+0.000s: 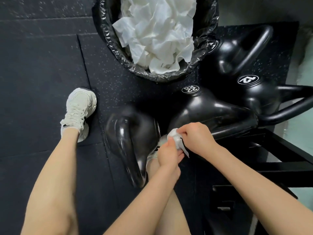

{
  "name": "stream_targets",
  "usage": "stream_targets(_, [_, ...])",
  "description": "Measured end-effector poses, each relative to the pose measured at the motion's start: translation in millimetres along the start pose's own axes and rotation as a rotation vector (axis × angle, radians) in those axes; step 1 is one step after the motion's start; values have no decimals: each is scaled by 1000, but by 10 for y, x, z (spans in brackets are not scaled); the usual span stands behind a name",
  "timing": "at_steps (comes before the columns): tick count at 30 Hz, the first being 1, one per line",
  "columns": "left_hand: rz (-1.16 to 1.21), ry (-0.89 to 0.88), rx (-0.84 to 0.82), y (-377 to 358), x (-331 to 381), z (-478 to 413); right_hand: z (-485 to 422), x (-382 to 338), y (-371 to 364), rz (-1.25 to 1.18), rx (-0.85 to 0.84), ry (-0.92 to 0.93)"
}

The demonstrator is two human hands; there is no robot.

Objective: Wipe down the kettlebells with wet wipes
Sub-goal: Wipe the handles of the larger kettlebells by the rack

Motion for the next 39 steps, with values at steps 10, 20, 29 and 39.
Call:
stream_targets(10, [21, -80, -20, -73, -86, -331, -140, 52, -23, 9, -214, 6])
stream_targets(20, [244, -122, -223, -58, -187, -336, -263, 117, -15, -23, -357, -55])
stream_targets(29, [310, 28, -43, -129, -108, -383, -196, 32, -43, 38, -261, 39])
stream_targets(39, [245, -8, -132, -209, -117, 264, 272, 273, 102, 303, 59, 395])
Point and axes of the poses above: each hand's wrist, its own z-axis away from the middle knuckle, its own y-axis out of the back of the hand, x = y × z, the point moved 3 cm from there along -z, towards the middle knuckle, and after that the axes turned 12 degrees about -y, right-handed, at the moved point
